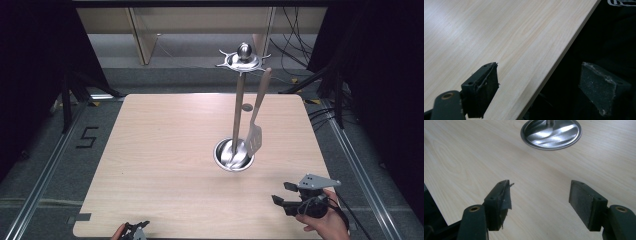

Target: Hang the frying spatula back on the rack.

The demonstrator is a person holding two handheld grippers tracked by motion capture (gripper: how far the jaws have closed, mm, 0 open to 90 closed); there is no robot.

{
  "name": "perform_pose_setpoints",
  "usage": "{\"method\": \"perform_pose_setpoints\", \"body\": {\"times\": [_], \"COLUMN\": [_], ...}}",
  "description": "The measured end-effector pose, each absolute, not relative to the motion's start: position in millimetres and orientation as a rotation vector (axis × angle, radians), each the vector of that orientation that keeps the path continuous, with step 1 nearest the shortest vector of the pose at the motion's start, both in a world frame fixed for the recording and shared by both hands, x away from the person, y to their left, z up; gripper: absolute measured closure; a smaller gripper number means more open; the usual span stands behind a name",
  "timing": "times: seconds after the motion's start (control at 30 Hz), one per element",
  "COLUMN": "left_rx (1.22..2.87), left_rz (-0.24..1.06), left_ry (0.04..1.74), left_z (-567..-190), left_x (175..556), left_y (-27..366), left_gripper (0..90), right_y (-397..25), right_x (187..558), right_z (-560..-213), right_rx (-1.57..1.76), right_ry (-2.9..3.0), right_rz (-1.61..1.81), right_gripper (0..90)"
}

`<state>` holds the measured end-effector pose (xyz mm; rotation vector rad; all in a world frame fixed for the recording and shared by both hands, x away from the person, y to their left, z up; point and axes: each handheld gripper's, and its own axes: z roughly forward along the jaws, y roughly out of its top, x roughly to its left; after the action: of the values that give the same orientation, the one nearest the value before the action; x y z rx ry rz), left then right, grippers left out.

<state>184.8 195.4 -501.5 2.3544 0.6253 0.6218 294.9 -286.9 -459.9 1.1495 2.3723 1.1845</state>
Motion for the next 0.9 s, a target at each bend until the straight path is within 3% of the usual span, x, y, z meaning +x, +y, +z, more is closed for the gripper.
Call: {"method": "perform_pose_setpoints", "body": {"times": [0.9], "left_rx": [2.325], "left_rz": [0.62], "left_ry": [0.64], "left_z": [-503.2], "left_x": [184.1], "left_y": [193.3], "left_gripper": [15.0], "right_y": [-283.8], "right_x": [274.7], "right_z": [-478.8], "right_rx": [1.11], "right_ry": [2.421], "right_rz": [1.188], "right_gripper": [31.8]}}
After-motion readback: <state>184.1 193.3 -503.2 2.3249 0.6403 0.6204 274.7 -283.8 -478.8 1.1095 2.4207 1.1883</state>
